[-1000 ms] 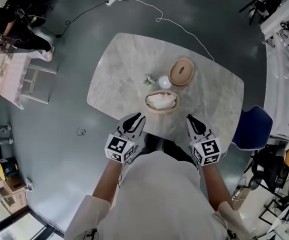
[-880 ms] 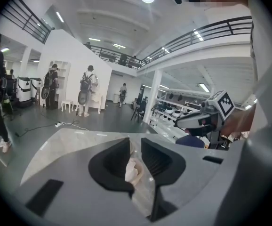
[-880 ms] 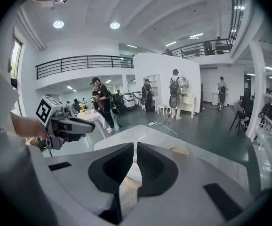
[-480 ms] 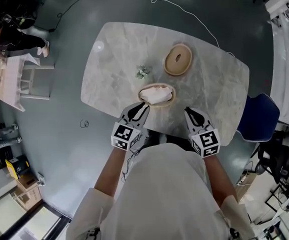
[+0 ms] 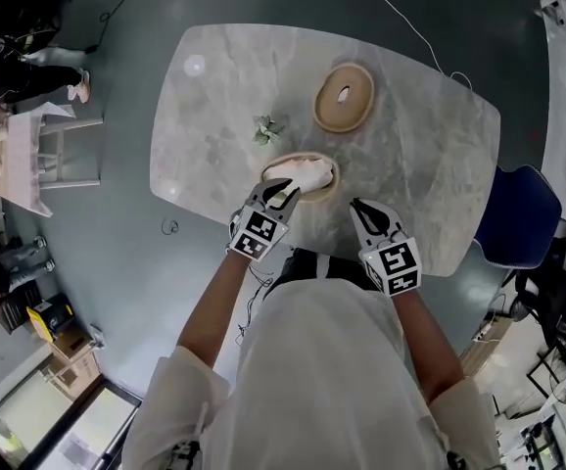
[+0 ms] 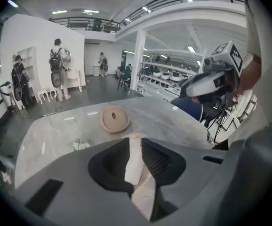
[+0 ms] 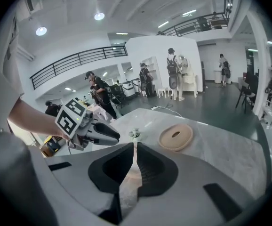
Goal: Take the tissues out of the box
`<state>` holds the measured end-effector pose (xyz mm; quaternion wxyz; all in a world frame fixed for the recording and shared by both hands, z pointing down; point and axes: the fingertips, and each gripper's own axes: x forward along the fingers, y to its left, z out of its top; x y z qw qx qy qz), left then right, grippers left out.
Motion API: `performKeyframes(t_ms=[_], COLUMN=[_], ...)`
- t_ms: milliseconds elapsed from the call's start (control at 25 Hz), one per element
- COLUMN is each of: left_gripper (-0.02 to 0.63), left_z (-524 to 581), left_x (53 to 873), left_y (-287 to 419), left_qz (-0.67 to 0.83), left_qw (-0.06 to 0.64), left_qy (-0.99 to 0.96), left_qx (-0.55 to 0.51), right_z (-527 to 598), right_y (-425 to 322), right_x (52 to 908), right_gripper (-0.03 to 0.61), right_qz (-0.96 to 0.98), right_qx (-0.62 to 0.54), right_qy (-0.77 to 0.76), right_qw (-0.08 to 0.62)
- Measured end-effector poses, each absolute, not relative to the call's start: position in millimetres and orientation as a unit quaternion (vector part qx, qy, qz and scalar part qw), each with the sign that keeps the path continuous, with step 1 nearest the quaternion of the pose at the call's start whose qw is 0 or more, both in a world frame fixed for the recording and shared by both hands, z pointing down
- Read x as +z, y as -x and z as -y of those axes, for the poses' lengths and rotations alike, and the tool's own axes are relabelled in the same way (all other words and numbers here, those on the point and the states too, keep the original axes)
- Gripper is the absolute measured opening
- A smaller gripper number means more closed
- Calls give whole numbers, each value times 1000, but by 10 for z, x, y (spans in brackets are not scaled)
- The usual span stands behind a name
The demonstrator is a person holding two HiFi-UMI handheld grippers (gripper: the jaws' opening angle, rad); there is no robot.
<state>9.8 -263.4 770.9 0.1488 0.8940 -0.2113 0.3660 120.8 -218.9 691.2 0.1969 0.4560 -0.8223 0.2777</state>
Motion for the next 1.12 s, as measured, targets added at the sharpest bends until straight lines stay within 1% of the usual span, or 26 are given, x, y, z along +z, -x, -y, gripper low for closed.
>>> performKeyframes(t_ms=[200, 360, 640, 760, 920, 1120], left_gripper=[94, 107, 117, 77, 33, 15], left_z=[2643, 2591, 2540, 2520, 2500, 2461], left_x=[8204, 8626, 9051, 9125, 9100, 8920], left_y=[-173, -169, -94, -70, -66, -83], left_qz=[163, 119, 79, 75, 76, 71], left_qw=[131, 100, 73, 64, 70, 71], left_qy=[-871, -846, -797, -785, -788, -799], left_qx=[443, 509, 595, 611, 607, 592], right_z=[2241, 2289, 2304, 2299, 2329, 2356], right_y=[-1301, -1377, -1438, -1486, -1524, -1529], right_x=[7063, 7145, 7264, 7324, 7367, 7335], right_gripper=[44, 44, 44, 44, 44, 44], right_qz=[817, 809, 804, 802, 799, 798], right_qx=[300, 313, 329, 335, 338, 340], right_qy=[-454, -463, -461, -462, -464, -466], right_qw=[192, 181, 178, 178, 177, 174])
